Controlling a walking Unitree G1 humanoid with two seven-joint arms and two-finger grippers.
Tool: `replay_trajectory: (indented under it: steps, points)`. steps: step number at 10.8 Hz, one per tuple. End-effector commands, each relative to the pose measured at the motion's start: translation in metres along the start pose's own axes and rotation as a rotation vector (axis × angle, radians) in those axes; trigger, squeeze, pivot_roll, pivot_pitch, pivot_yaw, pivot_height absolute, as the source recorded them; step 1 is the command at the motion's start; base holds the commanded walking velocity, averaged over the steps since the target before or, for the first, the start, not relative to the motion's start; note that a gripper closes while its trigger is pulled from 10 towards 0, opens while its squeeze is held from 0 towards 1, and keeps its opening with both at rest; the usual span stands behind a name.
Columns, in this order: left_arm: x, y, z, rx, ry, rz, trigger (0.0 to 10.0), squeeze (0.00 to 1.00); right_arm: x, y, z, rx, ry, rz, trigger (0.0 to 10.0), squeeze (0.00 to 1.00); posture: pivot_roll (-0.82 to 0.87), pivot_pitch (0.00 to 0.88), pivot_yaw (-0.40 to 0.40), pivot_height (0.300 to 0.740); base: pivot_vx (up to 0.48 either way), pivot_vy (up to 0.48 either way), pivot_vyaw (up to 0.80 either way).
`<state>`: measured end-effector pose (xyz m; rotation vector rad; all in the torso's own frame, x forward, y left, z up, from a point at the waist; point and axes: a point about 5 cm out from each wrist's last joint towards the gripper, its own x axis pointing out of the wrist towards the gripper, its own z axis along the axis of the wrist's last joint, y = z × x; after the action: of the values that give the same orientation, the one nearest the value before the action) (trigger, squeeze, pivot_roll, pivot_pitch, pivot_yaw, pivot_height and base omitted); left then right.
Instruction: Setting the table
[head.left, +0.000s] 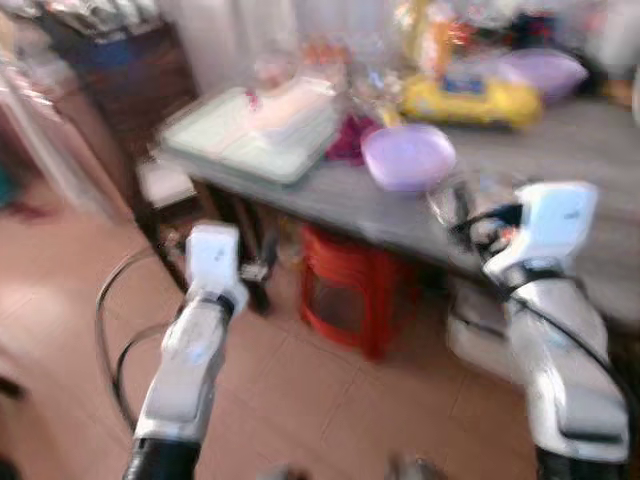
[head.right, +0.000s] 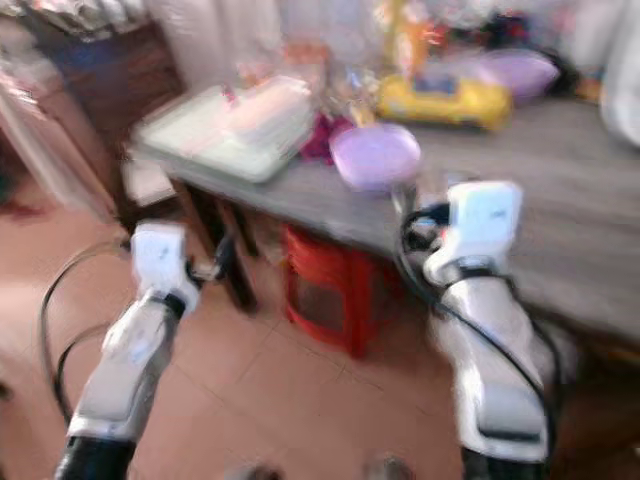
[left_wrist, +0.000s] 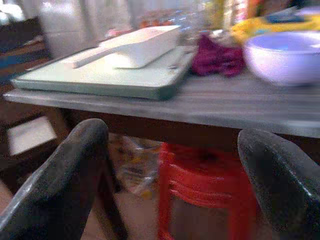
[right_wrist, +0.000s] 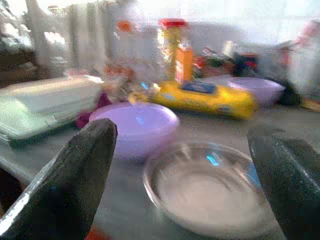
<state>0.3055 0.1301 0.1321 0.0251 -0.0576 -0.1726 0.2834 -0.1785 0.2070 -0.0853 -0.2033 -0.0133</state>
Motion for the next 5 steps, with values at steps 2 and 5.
replay_trajectory:
  steps: [2, 5]
  points:
    - [-0.0018, 0.0082, 0.0, 0.021, 0.002, 0.019, 10.0, 0.0, 0.0021, 0.0057, 0.0054, 0.01, -0.023, 0.017, 10.0, 0.0, -0.08, 0.085, 0.109, 0.74, -0.358, 0.0, 0.0]
    - [-0.0022, 0.0074, -0.0017, 0.021, 0.008, 0.008, 10.0, 0.0, 0.0025, 0.0062, 0.0043, 0.013, -0.018, 0.006, 10.0, 0.0, -0.08, 0.087, 0.109, 0.74, -0.352, 0.0, 0.0]
